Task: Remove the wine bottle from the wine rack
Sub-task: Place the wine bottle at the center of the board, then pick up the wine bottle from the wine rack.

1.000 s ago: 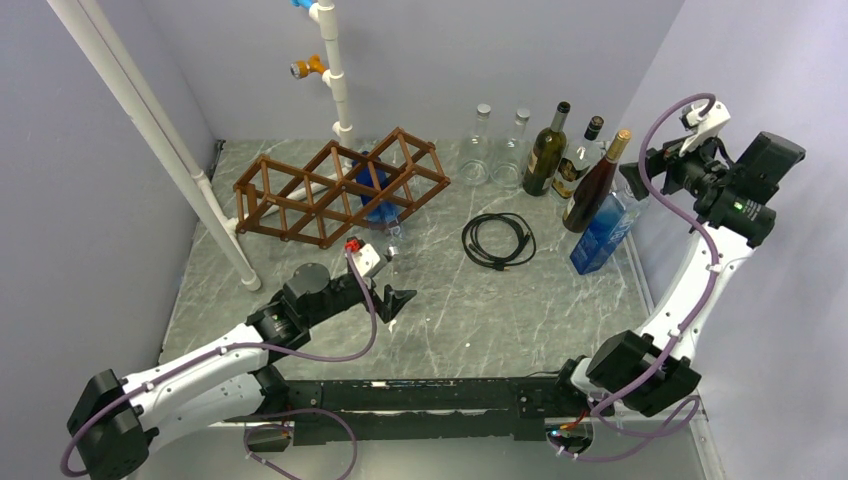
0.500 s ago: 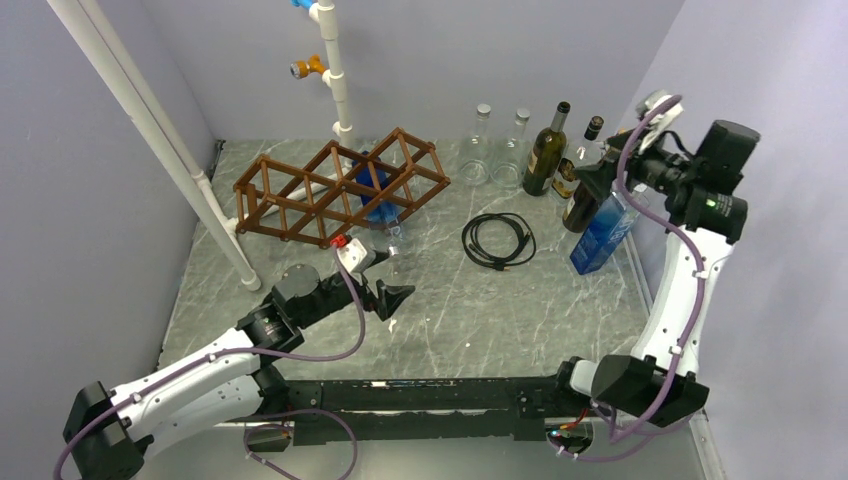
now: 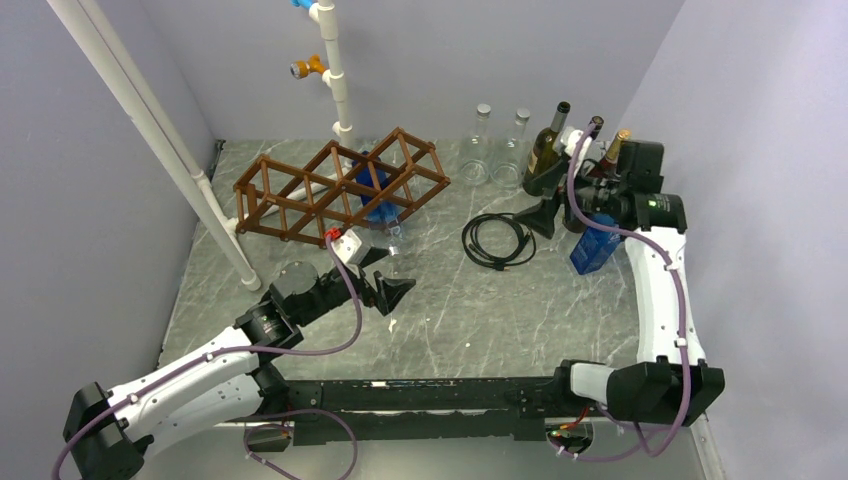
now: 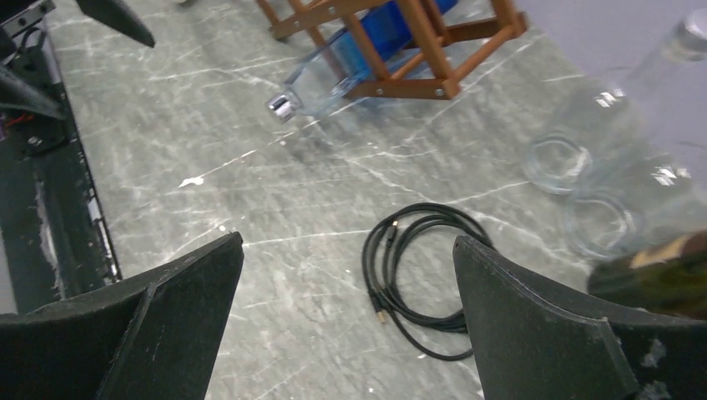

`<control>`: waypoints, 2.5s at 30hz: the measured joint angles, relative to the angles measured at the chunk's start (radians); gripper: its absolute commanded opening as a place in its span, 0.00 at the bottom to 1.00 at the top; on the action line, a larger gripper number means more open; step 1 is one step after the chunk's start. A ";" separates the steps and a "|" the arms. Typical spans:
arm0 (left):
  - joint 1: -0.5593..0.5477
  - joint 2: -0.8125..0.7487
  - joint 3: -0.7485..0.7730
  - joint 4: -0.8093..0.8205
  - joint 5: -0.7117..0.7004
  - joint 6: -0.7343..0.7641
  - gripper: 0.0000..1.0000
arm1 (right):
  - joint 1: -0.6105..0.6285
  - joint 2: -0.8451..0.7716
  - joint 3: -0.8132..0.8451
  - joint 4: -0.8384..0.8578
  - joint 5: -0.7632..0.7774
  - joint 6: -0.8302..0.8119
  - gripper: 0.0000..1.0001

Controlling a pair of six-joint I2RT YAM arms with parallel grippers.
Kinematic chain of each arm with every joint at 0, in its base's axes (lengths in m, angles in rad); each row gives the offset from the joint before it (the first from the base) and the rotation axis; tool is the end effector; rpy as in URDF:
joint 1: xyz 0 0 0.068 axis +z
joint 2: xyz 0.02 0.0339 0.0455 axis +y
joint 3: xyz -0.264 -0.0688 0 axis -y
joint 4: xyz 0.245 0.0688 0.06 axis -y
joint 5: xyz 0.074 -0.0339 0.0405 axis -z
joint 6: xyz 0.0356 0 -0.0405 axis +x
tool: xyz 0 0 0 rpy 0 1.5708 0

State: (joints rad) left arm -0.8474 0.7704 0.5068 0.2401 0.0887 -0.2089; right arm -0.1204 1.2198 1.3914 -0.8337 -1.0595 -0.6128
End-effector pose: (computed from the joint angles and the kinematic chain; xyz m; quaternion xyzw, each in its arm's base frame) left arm 0.1248 -0.1461 0.2889 0.2537 0.6688 -0.3792 0.5870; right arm 0.2345 0.0029 0.4062 -0.4041 0.6980 0.2881 0.5163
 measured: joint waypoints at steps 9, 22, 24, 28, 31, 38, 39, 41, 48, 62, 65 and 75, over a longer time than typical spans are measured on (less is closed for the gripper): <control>0.000 0.000 0.006 -0.007 -0.030 -0.047 0.99 | 0.071 -0.031 -0.134 -0.010 0.006 -0.059 0.99; 0.000 0.032 0.047 -0.046 -0.063 -0.126 0.99 | 0.072 -0.102 -0.296 0.028 0.003 -0.076 1.00; 0.000 0.035 0.056 -0.049 -0.065 -0.143 0.99 | 0.072 -0.113 -0.319 0.037 0.003 -0.076 1.00; 0.000 0.035 0.064 -0.067 -0.072 -0.176 0.99 | 0.072 -0.143 -0.391 0.081 0.002 -0.075 1.00; 0.000 0.031 0.065 -0.086 -0.093 -0.205 0.99 | 0.071 -0.166 -0.462 0.101 0.004 -0.076 1.00; 0.010 0.011 0.065 -0.096 -0.129 -0.276 0.92 | 0.071 -0.193 -0.539 0.138 0.031 -0.076 1.00; 0.013 0.010 0.065 -0.095 -0.129 -0.285 0.92 | 0.071 -0.195 -0.541 0.147 0.039 -0.076 1.00; 0.020 0.010 0.065 -0.096 -0.128 -0.295 0.95 | 0.071 -0.200 -0.547 0.170 0.060 -0.071 1.00; 0.045 0.029 0.065 -0.095 -0.140 -0.344 0.99 | 0.071 -0.252 -0.570 0.216 0.116 -0.057 1.00; 0.098 0.344 0.272 -0.341 -0.367 -0.574 1.00 | 0.071 -0.275 -0.587 0.245 0.138 -0.056 1.00; 0.099 0.450 0.369 -0.433 -0.463 -0.596 0.99 | 0.071 -0.272 -0.587 0.246 0.139 -0.056 1.00; 0.123 0.665 0.462 -0.483 -0.637 -0.580 0.99 | 0.071 -0.253 -0.594 0.259 0.144 -0.056 1.00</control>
State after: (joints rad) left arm -0.7242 1.4357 0.9688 -0.2428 -0.5484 -0.7887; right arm -0.0490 0.9668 0.7971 -0.5751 -0.9157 -0.6693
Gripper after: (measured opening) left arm 0.994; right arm 0.993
